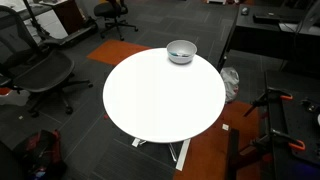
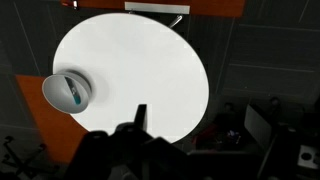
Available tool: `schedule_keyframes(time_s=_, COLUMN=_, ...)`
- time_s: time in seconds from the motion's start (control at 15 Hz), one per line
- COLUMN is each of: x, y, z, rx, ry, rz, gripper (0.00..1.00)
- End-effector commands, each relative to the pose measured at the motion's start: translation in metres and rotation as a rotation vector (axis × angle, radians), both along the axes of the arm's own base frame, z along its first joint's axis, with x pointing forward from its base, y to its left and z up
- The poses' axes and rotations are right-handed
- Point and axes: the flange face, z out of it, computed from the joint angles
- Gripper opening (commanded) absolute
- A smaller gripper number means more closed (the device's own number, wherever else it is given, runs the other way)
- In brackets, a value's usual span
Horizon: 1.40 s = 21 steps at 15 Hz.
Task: Remove the marker from the mug cup and place it on the table
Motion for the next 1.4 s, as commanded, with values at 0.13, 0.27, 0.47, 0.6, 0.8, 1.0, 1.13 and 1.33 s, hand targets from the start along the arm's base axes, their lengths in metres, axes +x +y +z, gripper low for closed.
schedule_keyframes(time_s=0.13, x=0.000, y=0.000, z=0.001, rx=-0.001, ry=0.001, rz=0.000, gripper=1.00)
schedule_keyframes(time_s=0.27, x=0.000, y=0.000, z=0.001, rx=-0.001, ry=0.001, rz=0.000, gripper=1.00)
schedule_keyframes(time_s=0.47, x=0.007, y=-0.011, z=0.008, rx=-0.011, ry=-0.042, rz=0.000, gripper=1.00)
schedule_keyframes(time_s=0.6, x=0.019, y=-0.031, z=0.016, rx=-0.035, ry=-0.081, rz=0.000, gripper=1.00)
schedule_keyframes(time_s=0.8, x=0.041, y=-0.078, z=0.025, rx=-0.102, ry=-0.108, rz=0.030, gripper=1.00)
schedule_keyframes(time_s=1.0, x=0.063, y=-0.136, z=0.021, rx=-0.130, ry=-0.088, rz=0.069, gripper=1.00)
schedule_keyframes(time_s=1.13, x=0.079, y=-0.173, z=0.013, rx=-0.115, ry=-0.071, rz=0.077, gripper=1.00)
schedule_keyframes(time_s=1.33, x=0.101, y=-0.223, z=-0.005, rx=-0.075, ry=-0.066, rz=0.090, gripper=1.00)
